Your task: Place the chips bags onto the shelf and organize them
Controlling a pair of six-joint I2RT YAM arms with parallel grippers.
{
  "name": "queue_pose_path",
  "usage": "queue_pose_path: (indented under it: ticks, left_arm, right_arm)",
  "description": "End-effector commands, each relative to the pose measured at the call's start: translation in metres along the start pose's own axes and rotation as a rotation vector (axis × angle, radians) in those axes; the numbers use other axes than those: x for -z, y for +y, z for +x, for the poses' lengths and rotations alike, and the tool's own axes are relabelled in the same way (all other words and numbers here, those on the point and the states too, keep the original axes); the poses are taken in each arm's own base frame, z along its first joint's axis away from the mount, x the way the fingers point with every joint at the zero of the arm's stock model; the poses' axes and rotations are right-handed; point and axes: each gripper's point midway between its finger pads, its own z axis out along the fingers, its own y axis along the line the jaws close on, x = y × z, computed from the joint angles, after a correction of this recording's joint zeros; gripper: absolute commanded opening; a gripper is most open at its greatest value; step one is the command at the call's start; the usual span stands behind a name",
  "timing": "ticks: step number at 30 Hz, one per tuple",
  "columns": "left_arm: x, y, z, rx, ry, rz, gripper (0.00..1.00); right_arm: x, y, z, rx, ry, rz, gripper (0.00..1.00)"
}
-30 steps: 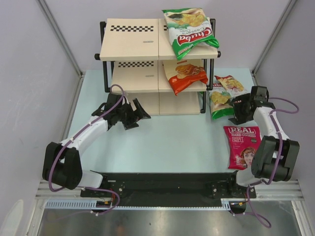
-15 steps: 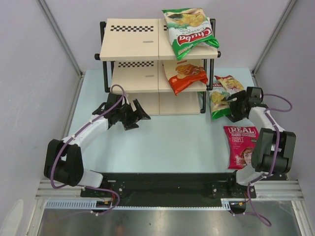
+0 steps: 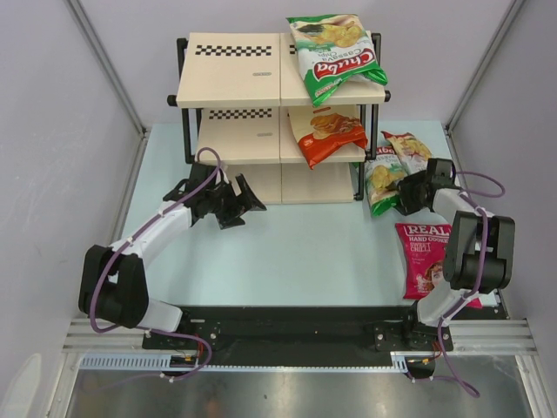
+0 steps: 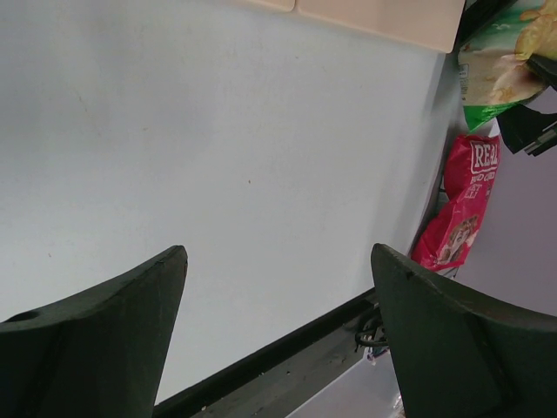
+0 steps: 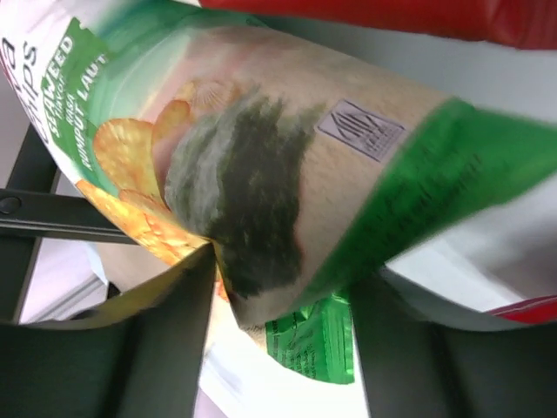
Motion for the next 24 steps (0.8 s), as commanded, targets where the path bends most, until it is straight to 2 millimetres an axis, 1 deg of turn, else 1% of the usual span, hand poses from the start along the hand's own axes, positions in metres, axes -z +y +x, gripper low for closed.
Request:
queue_pose_path:
  ticks: [1,2,4,5,6,7,9,10,11,12,13,14,15,16,17,18,21,22,24]
  left_arm:
    - [0.003,-0.011,-0.008,-0.020,-0.015,0.035,0.92]
    - [0.003,-0.011,-0.008,-0.019,-0.013,0.036,0.92]
    - [0.002,-0.010,-0.009,-0.013,-0.014,0.036,0.92]
    - [0.002,-0.010,-0.008,-0.012,-0.010,0.037,0.92]
    - [0.001,-0.010,-0.008,-0.011,-0.010,0.042,0.92]
    - [0.000,-0.011,-0.008,-0.009,-0.009,0.045,0.92]
    - [0.001,-0.013,-0.008,-0.012,-0.013,0.051,0.92]
    - [0.001,-0.013,-0.009,-0.013,-0.015,0.050,0.92]
    - [0.001,-0.013,-0.009,-0.015,-0.015,0.052,0.92]
    - [0.001,-0.013,-0.008,-0.014,-0.012,0.052,0.92]
    - [0.000,-0.012,-0.008,-0.014,-0.009,0.049,0.92]
    - [0.000,-0.012,-0.009,-0.013,-0.010,0.048,0.91]
    - [0.000,-0.013,-0.008,-0.012,-0.008,0.048,0.91]
    - [0.000,-0.013,-0.008,-0.011,-0.007,0.048,0.92]
    - [-0.001,-0.013,-0.008,-0.009,-0.003,0.051,0.91]
    - [0.000,-0.014,-0.009,-0.011,-0.009,0.052,0.91]
    - [-0.002,-0.014,-0.006,-0.006,0.002,0.059,0.92]
    - [-0.002,-0.013,-0.005,-0.006,0.006,0.059,0.92]
    - [-0.003,-0.014,-0.003,-0.005,0.013,0.071,0.91]
  right_arm:
    - [-0.004,-0.010,0.004,0.027,-0.005,0.026,0.53]
    - [-0.003,-0.013,0.005,0.033,-0.002,0.035,0.48]
    - [0.001,-0.018,0.004,0.057,-0.010,0.053,0.29]
    - [0.004,-0.024,0.006,0.059,-0.006,0.080,0.21]
    - [0.007,-0.026,0.004,0.061,-0.013,0.087,0.13]
    - [0.010,-0.028,0.006,0.068,0.000,0.087,0.11]
    - [0.018,-0.026,0.007,0.066,0.014,0.070,0.06]
    - [0.023,-0.024,0.008,0.069,0.014,0.062,0.05]
    - [0.027,-0.028,0.011,0.059,0.023,0.077,0.04]
    - [0.035,-0.024,0.012,0.064,0.016,0.067,0.03]
    - [0.038,-0.025,0.012,0.069,0.010,0.074,0.03]
    - [0.043,-0.033,0.015,0.064,0.013,0.110,0.03]
    - [0.046,-0.036,0.015,0.062,0.007,0.128,0.03]
    - [0.050,-0.040,0.010,0.061,-0.016,0.143,0.03]
    - [0.053,-0.045,0.010,0.069,-0.014,0.160,0.03]
    - [0.055,-0.046,0.008,0.064,-0.015,0.160,0.02]
    - [0.069,-0.044,0.001,0.032,-0.026,0.139,0.01]
    - [0.077,-0.043,0.000,0.033,-0.027,0.128,0.00]
    - [0.086,-0.049,0.004,0.048,-0.012,0.146,0.00]
